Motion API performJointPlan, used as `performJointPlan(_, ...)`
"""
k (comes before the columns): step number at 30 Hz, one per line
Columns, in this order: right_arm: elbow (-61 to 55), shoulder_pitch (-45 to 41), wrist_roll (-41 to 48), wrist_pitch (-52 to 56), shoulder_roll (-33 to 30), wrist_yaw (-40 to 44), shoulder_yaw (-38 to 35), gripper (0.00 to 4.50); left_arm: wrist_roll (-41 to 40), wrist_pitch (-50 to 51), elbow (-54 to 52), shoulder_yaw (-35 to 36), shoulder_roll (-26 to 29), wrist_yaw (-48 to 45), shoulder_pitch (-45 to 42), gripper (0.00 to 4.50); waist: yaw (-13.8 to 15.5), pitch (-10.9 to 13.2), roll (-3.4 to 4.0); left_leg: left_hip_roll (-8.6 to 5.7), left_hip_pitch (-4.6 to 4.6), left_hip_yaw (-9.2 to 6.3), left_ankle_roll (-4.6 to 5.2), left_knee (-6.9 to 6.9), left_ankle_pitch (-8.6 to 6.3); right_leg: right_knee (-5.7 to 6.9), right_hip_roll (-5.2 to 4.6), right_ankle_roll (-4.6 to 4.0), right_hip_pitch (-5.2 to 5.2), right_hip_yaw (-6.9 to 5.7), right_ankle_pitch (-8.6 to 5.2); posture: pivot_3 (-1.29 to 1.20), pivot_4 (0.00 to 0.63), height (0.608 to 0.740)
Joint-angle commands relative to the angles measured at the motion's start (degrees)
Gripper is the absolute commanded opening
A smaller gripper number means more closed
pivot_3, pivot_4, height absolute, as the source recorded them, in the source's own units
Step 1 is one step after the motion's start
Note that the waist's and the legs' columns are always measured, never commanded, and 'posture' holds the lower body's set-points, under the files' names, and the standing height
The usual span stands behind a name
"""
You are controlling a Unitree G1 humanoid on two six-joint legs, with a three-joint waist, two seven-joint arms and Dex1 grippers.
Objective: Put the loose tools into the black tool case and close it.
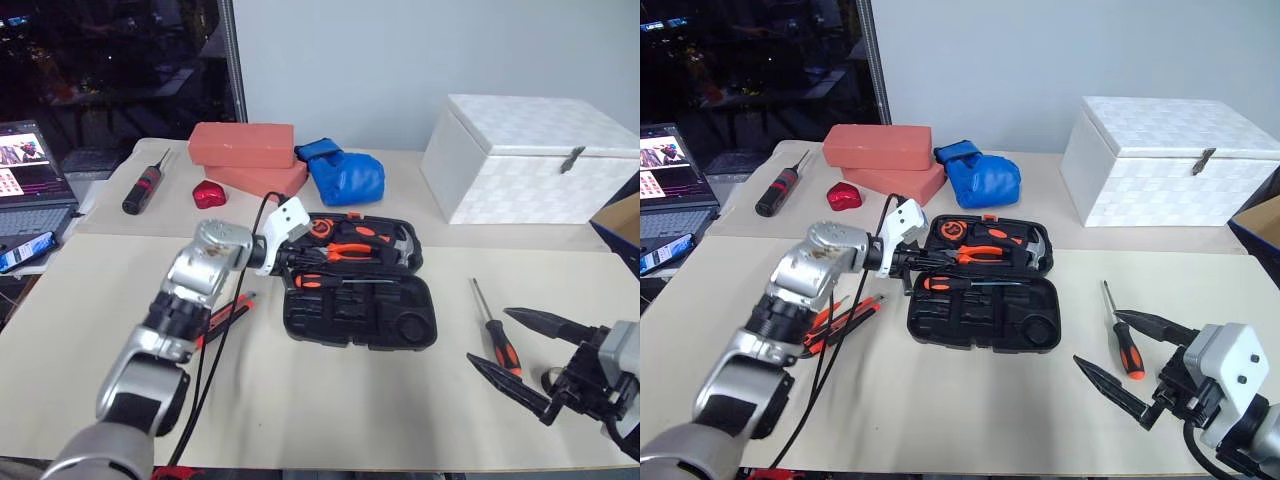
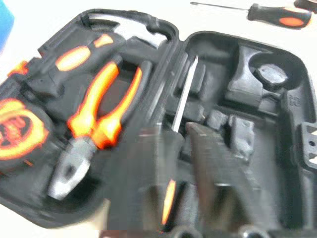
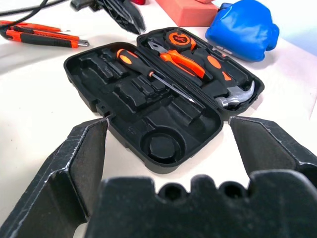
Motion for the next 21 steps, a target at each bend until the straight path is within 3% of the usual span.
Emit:
performJointPlan(1, 0.17, -2.45, -1.59, 1.25, 0.69, -4.96, 1.11, 4.50, 1.60, -0.17, -3.31, -0.63, -5.04, 9.38, 3.90, 0.03, 0.30, 0.00, 0.00, -0.03, -0.01, -0.01, 0.00, 0.00, 0.00, -0.03, 0.00, 0.00, 0.01, 0.03, 0.00, 0.00, 0.150, 0.740)
performJointPlan(7, 1.26, -2.92, -6.79, 4.30, 0.75, -10.01, 3.66, 4.50, 9.47, 1.27, 1.85, -9.81, -5.40, 14.53, 9.15, 0.03, 0.44, -0.13, 0.03, -0.10, 0.12, 0.01, 0.00, 0.01, 0.01, 0.05, 0.05, -0.29, 0.06, 0.24, -0.16, 0.00, 0.150, 0.740)
performJointPlan(12, 0.56, -2.73, -7.75, 7.12, 1.21, -12.55, 4.01, 4.50, 6.05, -0.14, -2.02, -5.71, -5.20, 14.34, 9.17, 0.03, 0.28, -0.34, 0.30, -0.17, 0.35, 0.10, 0.00, 0.01, 0.00, 0.06, 0.05, -0.29, 0.21, 0.48, -0.17, 0.00, 0.150, 0.740)
performJointPlan(16, -0.39, -1.92, -11.76, 12.95, -0.66, -16.49, 5.20, 4.50, -4.32, -0.50, -10.79, 2.34, -4.95, 8.99, 9.79, 0.03, -0.40, -0.27, 0.31, -0.18, 0.34, 0.11, -0.01, 0.01, 0.01, 0.20, 0.09, -0.32, 0.07, 0.58, -0.16, 0.00, 0.150, 0.740)
performJointPlan(21, 1.05, -4.23, -7.27, 17.13, -0.83, -15.46, 4.90, 4.50, -8.96, 2.96, -14.21, 6.15, -4.49, 9.83, 9.13, 0.03, -0.43, -0.27, 0.30, -0.18, 0.22, 0.12, 0.00, 0.01, 0.01, 0.21, 0.11, -0.31, -0.01, 0.63, -0.17, 0.00, 0.150, 0.740)
